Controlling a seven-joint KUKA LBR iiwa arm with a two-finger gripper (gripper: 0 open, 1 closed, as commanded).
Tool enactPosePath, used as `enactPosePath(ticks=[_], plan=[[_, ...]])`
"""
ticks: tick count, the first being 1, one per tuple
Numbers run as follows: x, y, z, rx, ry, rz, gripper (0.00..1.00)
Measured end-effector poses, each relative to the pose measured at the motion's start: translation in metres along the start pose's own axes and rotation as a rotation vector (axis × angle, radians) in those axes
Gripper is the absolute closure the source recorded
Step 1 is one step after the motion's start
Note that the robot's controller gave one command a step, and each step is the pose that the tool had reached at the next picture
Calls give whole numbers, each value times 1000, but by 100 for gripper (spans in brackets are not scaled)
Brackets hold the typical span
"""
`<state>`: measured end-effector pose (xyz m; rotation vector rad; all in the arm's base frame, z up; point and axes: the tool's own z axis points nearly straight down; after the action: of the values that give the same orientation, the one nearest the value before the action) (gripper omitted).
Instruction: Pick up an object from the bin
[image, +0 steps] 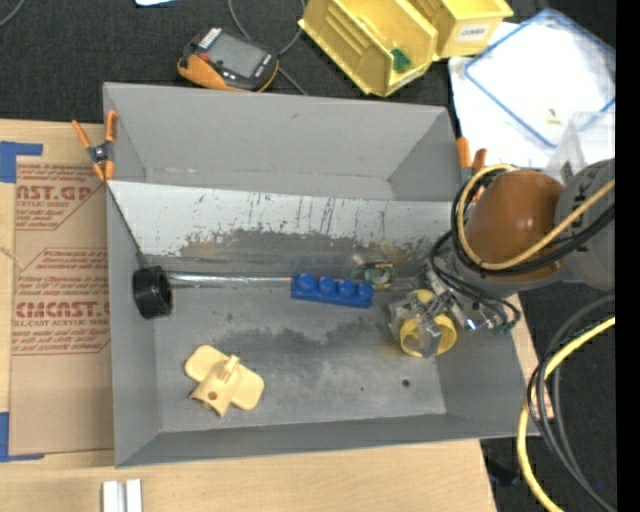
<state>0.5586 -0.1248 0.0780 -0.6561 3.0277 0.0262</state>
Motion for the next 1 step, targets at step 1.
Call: enactPosePath(ticks=[1], plan=[[37, 14, -1, -9, -31, -136, 100]])
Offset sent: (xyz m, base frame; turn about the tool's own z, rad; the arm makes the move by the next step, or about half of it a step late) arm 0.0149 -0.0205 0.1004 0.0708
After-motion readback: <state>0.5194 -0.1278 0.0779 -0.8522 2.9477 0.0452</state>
